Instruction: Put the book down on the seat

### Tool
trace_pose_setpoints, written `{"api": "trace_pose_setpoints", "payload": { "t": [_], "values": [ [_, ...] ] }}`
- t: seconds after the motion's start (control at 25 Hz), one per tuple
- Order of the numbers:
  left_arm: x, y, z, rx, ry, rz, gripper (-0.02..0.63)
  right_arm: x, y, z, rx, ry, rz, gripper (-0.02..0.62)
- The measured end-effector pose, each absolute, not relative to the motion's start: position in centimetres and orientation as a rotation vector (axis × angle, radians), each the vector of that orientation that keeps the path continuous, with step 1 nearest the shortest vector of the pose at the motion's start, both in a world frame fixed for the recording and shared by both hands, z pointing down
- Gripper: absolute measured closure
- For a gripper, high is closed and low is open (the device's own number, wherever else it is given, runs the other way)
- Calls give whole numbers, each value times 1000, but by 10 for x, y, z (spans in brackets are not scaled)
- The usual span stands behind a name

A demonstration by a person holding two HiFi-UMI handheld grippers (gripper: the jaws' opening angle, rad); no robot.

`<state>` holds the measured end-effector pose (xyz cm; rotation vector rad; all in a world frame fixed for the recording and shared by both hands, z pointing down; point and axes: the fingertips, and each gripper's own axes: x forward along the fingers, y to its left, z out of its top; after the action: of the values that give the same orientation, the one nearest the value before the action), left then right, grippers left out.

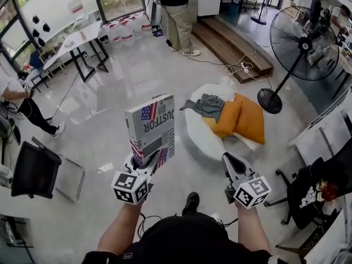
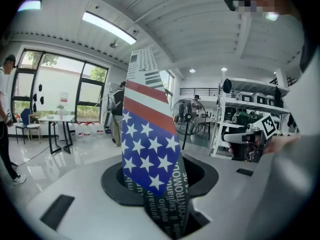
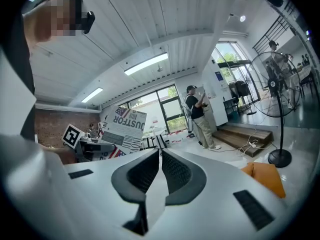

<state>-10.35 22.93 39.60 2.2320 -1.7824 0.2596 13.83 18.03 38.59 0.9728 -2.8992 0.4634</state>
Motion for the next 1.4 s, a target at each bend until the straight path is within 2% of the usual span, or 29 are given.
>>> {"api": "trace_pose_setpoints", "payload": {
  "t": [0.92, 1.4],
  "values": [
    [-73, 67, 382, 2325, -1696, 233, 430, 169, 46, 373, 1069, -2899, 458, 578],
    [-135, -111, 395, 2426, -1519, 217, 430, 95, -102, 374, 1216, -2791, 456, 578]
  ]
}}
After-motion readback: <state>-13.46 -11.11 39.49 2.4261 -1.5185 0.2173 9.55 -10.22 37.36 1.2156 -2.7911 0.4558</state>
